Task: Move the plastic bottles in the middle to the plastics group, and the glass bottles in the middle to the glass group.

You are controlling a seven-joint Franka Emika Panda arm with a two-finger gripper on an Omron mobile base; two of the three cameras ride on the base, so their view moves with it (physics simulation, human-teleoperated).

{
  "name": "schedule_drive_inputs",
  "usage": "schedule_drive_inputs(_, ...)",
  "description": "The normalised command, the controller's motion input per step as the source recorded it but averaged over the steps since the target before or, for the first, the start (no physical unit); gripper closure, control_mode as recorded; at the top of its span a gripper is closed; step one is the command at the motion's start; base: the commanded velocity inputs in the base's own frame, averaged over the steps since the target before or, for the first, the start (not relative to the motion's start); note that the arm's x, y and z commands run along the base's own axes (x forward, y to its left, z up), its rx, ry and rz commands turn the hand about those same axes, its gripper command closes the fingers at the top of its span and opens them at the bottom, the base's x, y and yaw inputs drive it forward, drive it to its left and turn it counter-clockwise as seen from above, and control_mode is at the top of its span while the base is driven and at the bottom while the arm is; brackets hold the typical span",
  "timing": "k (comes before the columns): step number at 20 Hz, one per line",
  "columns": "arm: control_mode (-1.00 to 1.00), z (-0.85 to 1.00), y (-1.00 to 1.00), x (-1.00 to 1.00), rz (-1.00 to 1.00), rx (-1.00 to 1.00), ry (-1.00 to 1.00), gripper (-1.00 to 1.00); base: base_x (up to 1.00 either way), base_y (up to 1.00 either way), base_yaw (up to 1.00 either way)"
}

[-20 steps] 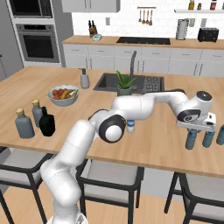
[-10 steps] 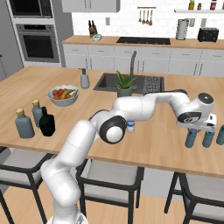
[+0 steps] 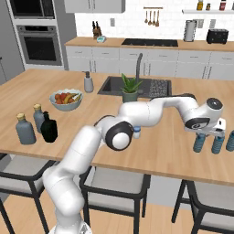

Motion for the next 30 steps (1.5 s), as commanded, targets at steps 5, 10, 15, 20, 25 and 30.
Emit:
schedule_drive_inputs(5,-1.00,-0.05,-0.02,0.00,0.00,0.00,0.04,1.00,0.00,0.00,0.00)
schedule_drive_inputs(10,-1.00,0.00,0.00,0.00,0.00,0.00,0.00,-1.00,0.00,0.00,0.00)
schedule_drive_inputs(15,-1.00,0.00,0.00,0.00,0.00,0.00,0.01,-1.00,0.00,0.00,0.00)
schedule_drive_inputs(20,-1.00,0.04,0.00,0.00,0.00,0.00,0.00,-1.00,0.00,0.00,0.00)
schedule_drive_inputs(25,-1.00,0.67,0.32,-0.18,0.00,-0.02,0.00,-1.00,0.00,0.00,0.00)
schedule_drive_inputs(30,-1.00,0.59,0.68,-0.28,0.00,-0.06,0.00,-1.00,0.00,0.00,0.00)
